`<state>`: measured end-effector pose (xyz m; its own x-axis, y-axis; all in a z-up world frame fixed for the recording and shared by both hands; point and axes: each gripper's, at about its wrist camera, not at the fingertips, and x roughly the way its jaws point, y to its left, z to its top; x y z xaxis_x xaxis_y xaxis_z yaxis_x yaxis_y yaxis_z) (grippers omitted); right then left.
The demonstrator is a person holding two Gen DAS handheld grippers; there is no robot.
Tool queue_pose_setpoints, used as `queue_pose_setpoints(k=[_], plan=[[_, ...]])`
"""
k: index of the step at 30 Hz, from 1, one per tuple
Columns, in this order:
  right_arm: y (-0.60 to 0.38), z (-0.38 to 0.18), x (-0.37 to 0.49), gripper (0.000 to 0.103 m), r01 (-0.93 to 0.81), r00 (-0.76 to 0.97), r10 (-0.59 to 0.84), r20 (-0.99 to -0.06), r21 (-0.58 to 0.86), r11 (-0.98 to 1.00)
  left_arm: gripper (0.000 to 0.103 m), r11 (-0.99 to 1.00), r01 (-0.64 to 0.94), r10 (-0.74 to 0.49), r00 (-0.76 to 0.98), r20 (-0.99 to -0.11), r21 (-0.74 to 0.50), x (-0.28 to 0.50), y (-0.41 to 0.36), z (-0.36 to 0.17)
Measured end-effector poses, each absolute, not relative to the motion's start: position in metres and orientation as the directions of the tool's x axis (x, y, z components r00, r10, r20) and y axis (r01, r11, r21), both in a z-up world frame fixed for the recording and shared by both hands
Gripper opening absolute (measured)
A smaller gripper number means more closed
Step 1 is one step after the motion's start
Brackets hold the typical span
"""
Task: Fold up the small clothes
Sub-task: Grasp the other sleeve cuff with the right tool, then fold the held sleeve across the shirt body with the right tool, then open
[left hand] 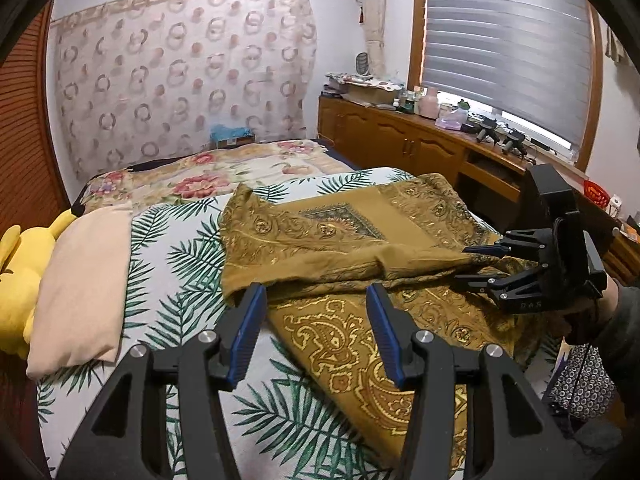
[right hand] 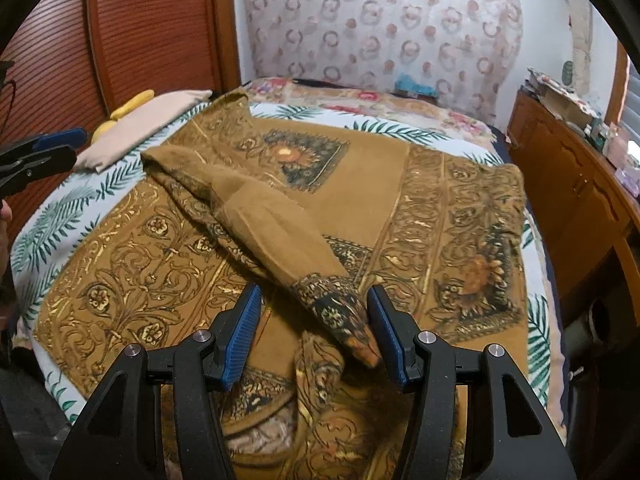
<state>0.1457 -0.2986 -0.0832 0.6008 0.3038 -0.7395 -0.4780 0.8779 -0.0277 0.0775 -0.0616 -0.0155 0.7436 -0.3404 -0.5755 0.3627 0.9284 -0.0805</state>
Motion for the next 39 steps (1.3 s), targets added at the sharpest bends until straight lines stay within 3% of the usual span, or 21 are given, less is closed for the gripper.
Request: queue_pose_setpoints(k=[7, 10, 11, 14, 30, 39], plan=[[-0.293, -0.084, 0.145, 0.052, -0.484, 0.613, 0.280, -0.738, -0.071, 0.872, 0.051, 0.931, 0.354, -0.337, 0.746, -0.574, -0.087, 0.077, -0.056, -0.019], [-0.292, -0.084, 0.144, 0.033, -0.483, 0.624, 0.263, -0.736, -0.098, 0.870, 0.051, 0.932, 0.352, -0.337, 0.747, -0.574, -0.090, 0.077, -0.055, -0.019], [-0.290, -0.084, 0.143, 0.014, -0.493, 0.619, 0.261, -0.741, -0.107, 0.864, 0.051, 0.932, 0.351, -0.337, 0.747, -0.573, -0.091, 0.076, -0.055, -0.019], [-0.285, -0.082, 0.136, 0.006, -0.530, 0.616, 0.277, -0.738, -0.128, 0.838, 0.051, 0.933, 0.347, -0.337, 0.748, -0.572, -0.095, 0.077, -0.054, -0.020], [-0.311, -0.014, 0.101, 0.003, -0.472, 0.756, 0.311, -0.576, -0.150, 0.869, 0.051, 0.928, 0.354, -0.355, 0.754, -0.553, -0.114, 0.073, -0.054, -0.016], [-0.368, -0.021, 0.097, 0.003, -0.342, 0.784, 0.190, -0.591, -0.156, 0.927, 0.051, 0.919, 0.379, -0.371, 0.742, -0.559, -0.107, 0.072, -0.069, -0.016]])
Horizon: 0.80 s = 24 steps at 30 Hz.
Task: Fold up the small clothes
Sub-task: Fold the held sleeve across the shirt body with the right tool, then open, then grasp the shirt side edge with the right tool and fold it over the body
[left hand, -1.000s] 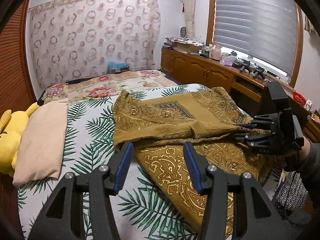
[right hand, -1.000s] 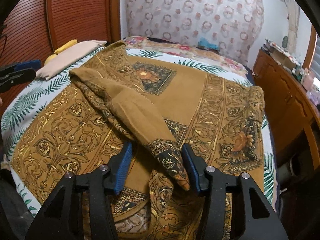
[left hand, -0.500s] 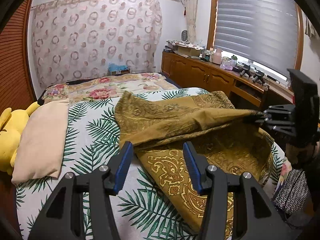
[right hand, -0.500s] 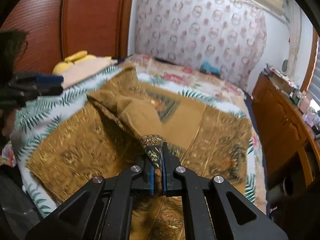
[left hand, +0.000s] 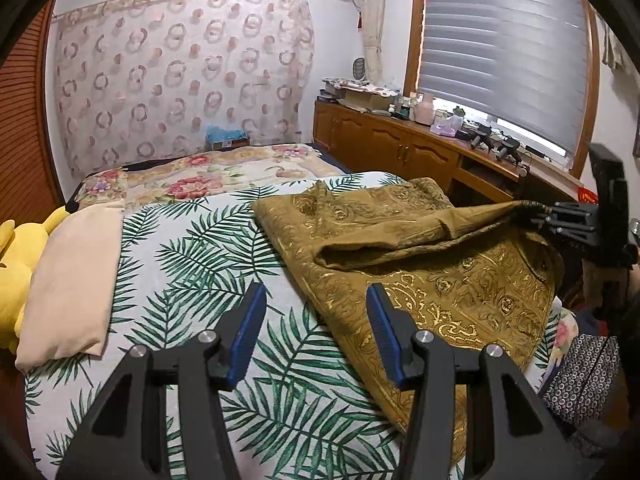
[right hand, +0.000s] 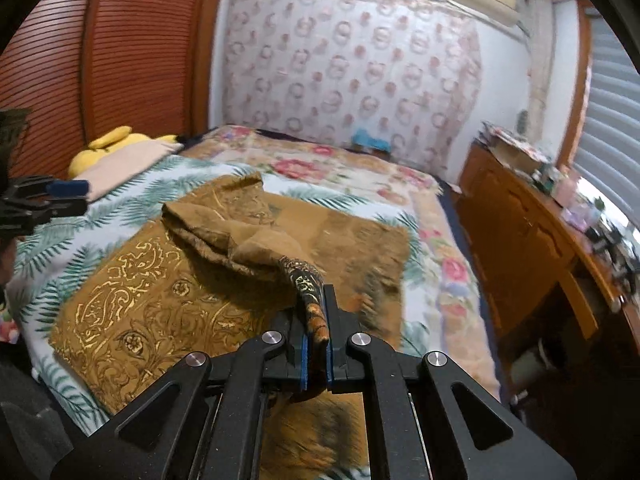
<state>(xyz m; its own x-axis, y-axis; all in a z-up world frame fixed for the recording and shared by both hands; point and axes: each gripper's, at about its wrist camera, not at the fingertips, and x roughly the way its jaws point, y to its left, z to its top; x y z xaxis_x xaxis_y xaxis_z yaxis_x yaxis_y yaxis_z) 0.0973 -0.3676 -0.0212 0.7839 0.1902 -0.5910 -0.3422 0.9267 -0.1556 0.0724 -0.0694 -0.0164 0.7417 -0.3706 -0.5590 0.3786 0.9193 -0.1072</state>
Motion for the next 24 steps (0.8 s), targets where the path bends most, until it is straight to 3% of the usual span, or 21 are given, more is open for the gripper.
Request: queue_pose_setpoints(k=[6, 13, 19, 24], plan=[[-0.382, -0.057, 0.104, 0.003, -0.321, 0.719, 0.146, -0.679, -0.139, 0.937, 0.051, 0.917, 0.386, -0.371, 0.735, -0.567, -0.100, 0.072, -0.076, -0.019], [-0.388, -0.064, 0.098, 0.008, -0.316, 0.706, 0.143, -0.694, -0.128, 0.940, 0.051, 0.915, 0.392, -0.373, 0.731, -0.571, -0.094, 0.071, -0.081, -0.021], [-0.385, -0.050, 0.088, 0.017, -0.302, 0.732, 0.129, -0.669, -0.150, 0.941, 0.051, 0.915, 0.392, -0.373, 0.730, -0.573, -0.097, 0.071, -0.082, -0.023], [-0.380, -0.028, 0.082, 0.038, -0.327, 0.760, 0.172, -0.627, -0.139, 0.935, 0.051, 0.917, 0.386, -0.373, 0.731, -0.571, -0.104, 0.071, -0.082, -0.025]])
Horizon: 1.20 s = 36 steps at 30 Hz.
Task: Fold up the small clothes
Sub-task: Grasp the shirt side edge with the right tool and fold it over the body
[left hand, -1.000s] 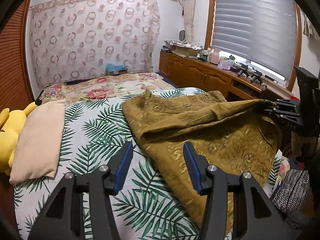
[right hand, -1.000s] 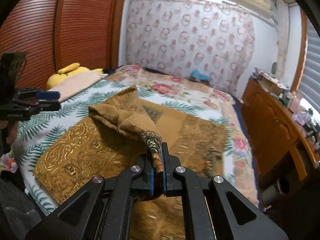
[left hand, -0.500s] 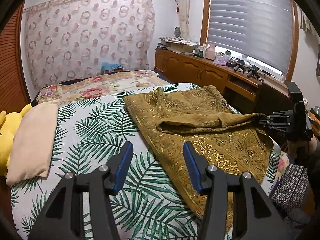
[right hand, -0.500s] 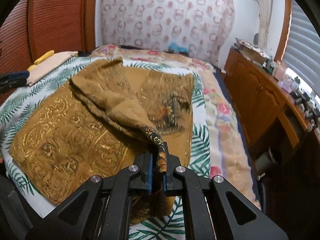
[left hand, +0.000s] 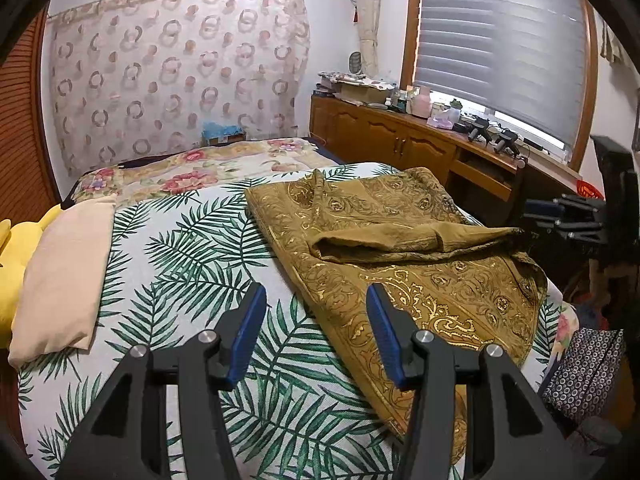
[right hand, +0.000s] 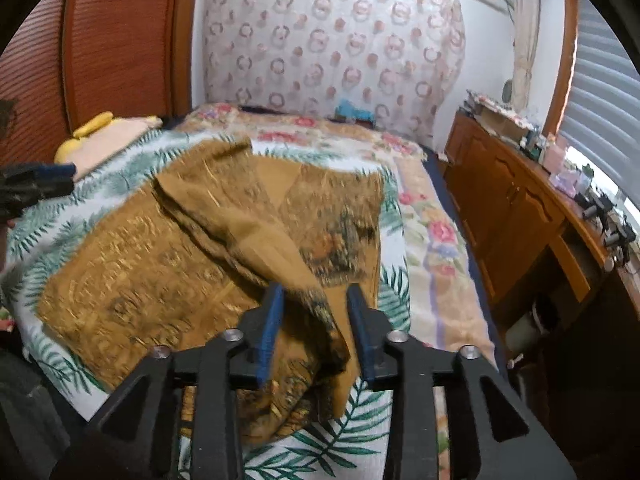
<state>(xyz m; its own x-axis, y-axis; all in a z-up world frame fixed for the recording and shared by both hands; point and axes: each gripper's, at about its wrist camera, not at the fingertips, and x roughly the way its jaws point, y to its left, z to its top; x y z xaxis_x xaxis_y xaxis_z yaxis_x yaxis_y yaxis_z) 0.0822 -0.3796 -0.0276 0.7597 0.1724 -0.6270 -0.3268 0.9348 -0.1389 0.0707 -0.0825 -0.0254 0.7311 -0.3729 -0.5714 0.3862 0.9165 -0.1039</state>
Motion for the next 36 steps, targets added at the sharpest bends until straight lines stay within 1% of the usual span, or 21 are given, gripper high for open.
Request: queue_pose_setpoints(k=[5, 8, 13, 18, 24, 30, 31, 32, 33, 35, 36], plan=[[-0.356, -0.018, 0.100, 0.046, -0.390, 0.756, 0.231, -0.612, -0.138, 0.910, 0.051, 0.918, 0.383, -0.370, 0.732, -0.573, -0.104, 0.072, -0.080, -0.026], [-0.333, -0.022, 0.117, 0.053, -0.443, 0.729, 0.270, -0.628, -0.133, 0.886, 0.051, 0.920, 0.378, -0.368, 0.733, -0.573, -0.107, 0.072, -0.079, -0.027], [-0.286, -0.035, 0.152, 0.053, -0.534, 0.663, 0.323, -0.675, -0.124, 0.836, 0.051, 0.920, 0.376, -0.367, 0.731, -0.575, -0.109, 0.072, -0.077, -0.028], [-0.247, -0.054, 0.180, 0.053, -0.606, 0.589, 0.345, -0.730, -0.116, 0.787, 0.051, 0.919, 0.378, -0.369, 0.726, -0.580, -0.112, 0.072, -0.077, -0.031], [-0.223, -0.077, 0.197, 0.053, -0.648, 0.524, 0.315, -0.792, -0.131, 0.750, 0.051, 0.917, 0.382, -0.375, 0.720, -0.583, -0.118, 0.071, -0.078, -0.033], [-0.219, -0.088, 0.196, 0.053, -0.679, 0.502, 0.296, -0.813, -0.158, 0.717, 0.051, 0.915, 0.384, -0.381, 0.717, -0.584, -0.125, 0.071, -0.078, -0.034], [-0.221, -0.088, 0.196, 0.052, -0.682, 0.499, 0.299, -0.813, -0.156, 0.714, 0.051, 0.915, 0.384, -0.382, 0.716, -0.584, -0.127, 0.071, -0.078, -0.034], [-0.221, -0.089, 0.198, 0.033, -0.681, 0.498, 0.293, -0.816, -0.158, 0.715, 0.051, 0.914, 0.385, -0.383, 0.715, -0.585, -0.127, 0.071, -0.078, -0.035], [-0.223, -0.090, 0.199, 0.011, -0.676, 0.505, 0.279, -0.817, -0.173, 0.717, 0.051, 0.914, 0.386, -0.383, 0.714, -0.586, -0.126, 0.071, -0.079, -0.035], [-0.233, -0.084, 0.202, 0.006, -0.675, 0.503, 0.302, -0.810, -0.150, 0.722, 0.051, 0.913, 0.388, -0.384, 0.713, -0.587, -0.125, 0.070, -0.079, -0.035], [-0.239, -0.077, 0.204, 0.005, -0.661, 0.522, 0.306, -0.796, -0.152, 0.735, 0.051, 0.913, 0.389, -0.384, 0.713, -0.587, -0.125, 0.070, -0.079, -0.035]])
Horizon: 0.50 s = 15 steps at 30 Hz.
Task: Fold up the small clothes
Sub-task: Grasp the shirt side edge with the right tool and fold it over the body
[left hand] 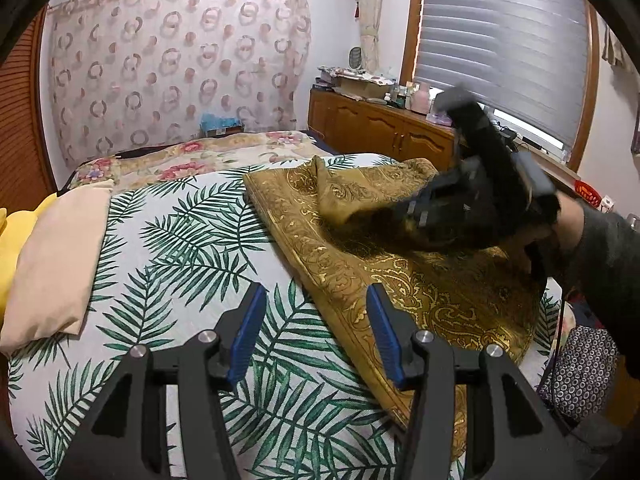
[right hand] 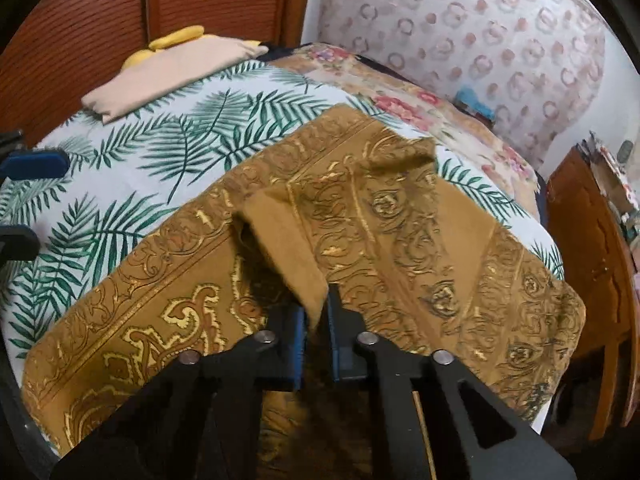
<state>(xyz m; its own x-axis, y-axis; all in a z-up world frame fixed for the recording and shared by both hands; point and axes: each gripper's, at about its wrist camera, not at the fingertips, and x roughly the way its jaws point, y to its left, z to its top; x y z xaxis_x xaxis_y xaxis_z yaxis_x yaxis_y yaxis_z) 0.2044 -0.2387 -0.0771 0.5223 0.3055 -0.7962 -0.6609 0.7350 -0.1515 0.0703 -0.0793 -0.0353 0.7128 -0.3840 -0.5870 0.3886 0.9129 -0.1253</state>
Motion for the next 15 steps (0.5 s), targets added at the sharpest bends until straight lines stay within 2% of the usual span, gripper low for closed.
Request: queue_pose_setpoints(k=[4, 7, 13, 15], plan=[[-0.277, -0.039, 0.223, 0.005, -0.551, 0.621, 0.283, -0.731, -0.151, 0.820, 0.051, 0.911, 0.391, -0.389, 0.708, -0.590, -0.130, 0.071, -0.080, -0.036], [-0.313, -0.014, 0.247, 0.005, -0.439, 0.684, 0.215, -0.697, -0.158, 0.884, 0.051, 0.909, 0.395, -0.392, 0.705, -0.591, -0.131, 0.071, -0.082, -0.036], [-0.375, -0.011, 0.297, 0.007, -0.170, 0.689, 0.001, -0.725, -0.160, 0.972, 0.051, 0.907, 0.402, -0.392, 0.699, -0.598, -0.125, 0.073, -0.083, -0.038], [-0.381, -0.012, 0.298, 0.014, -0.150, 0.688, -0.015, -0.725, -0.163, 0.975, 0.051, 0.906, 0.405, -0.393, 0.694, -0.603, -0.125, 0.074, -0.084, -0.039]])
